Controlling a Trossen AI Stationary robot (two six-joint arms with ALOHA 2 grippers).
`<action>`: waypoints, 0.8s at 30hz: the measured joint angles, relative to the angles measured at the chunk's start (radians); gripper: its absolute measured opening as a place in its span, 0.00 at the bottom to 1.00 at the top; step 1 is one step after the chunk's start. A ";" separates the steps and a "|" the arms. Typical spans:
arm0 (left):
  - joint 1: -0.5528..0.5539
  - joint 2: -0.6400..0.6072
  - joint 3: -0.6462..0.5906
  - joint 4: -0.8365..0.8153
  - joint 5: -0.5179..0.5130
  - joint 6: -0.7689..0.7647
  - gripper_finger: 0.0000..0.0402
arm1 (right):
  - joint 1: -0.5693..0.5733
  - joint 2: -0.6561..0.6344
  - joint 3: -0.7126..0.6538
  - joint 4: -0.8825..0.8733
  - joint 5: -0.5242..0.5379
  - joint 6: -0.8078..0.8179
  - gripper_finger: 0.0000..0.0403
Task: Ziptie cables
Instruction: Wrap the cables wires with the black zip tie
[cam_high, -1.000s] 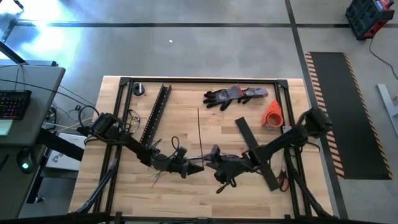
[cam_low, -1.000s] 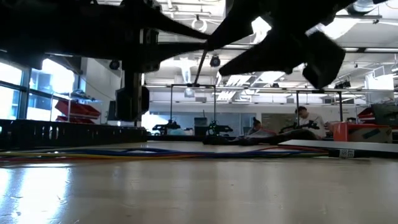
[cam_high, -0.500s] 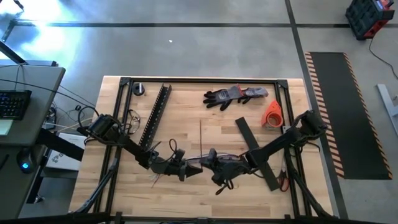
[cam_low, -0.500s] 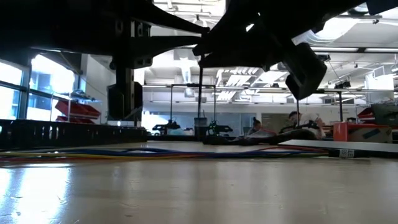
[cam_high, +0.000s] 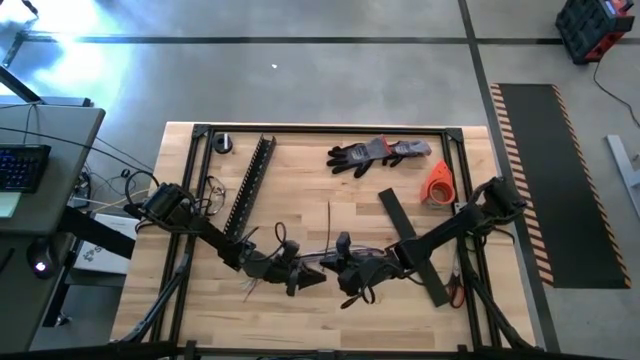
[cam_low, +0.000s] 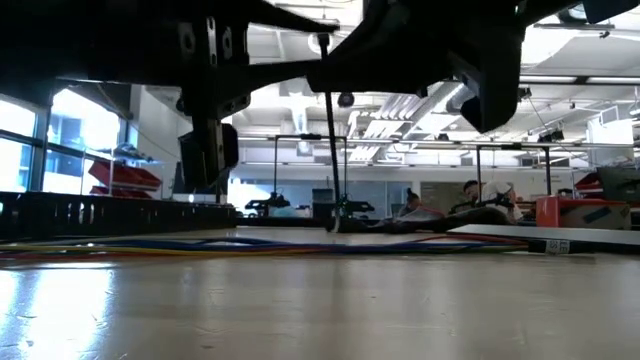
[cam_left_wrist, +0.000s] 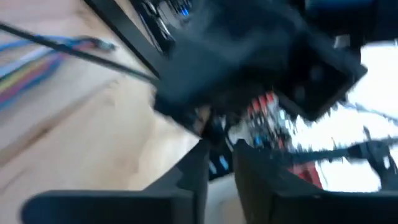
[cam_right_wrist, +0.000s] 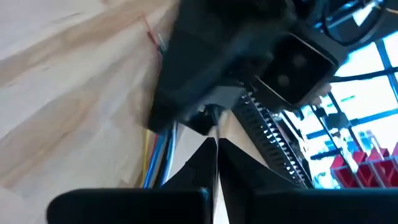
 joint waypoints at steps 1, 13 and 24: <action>0.003 -0.001 0.000 0.001 0.038 0.033 0.19 | 0.000 -0.009 0.000 -0.006 0.000 0.016 0.00; 0.006 -0.192 0.001 -0.394 0.228 0.427 0.34 | 0.031 -0.278 0.000 -0.261 -0.068 0.196 0.00; 0.018 -0.288 0.000 -0.753 0.035 0.609 0.37 | 0.226 -0.502 -0.001 -0.258 -0.051 0.299 0.00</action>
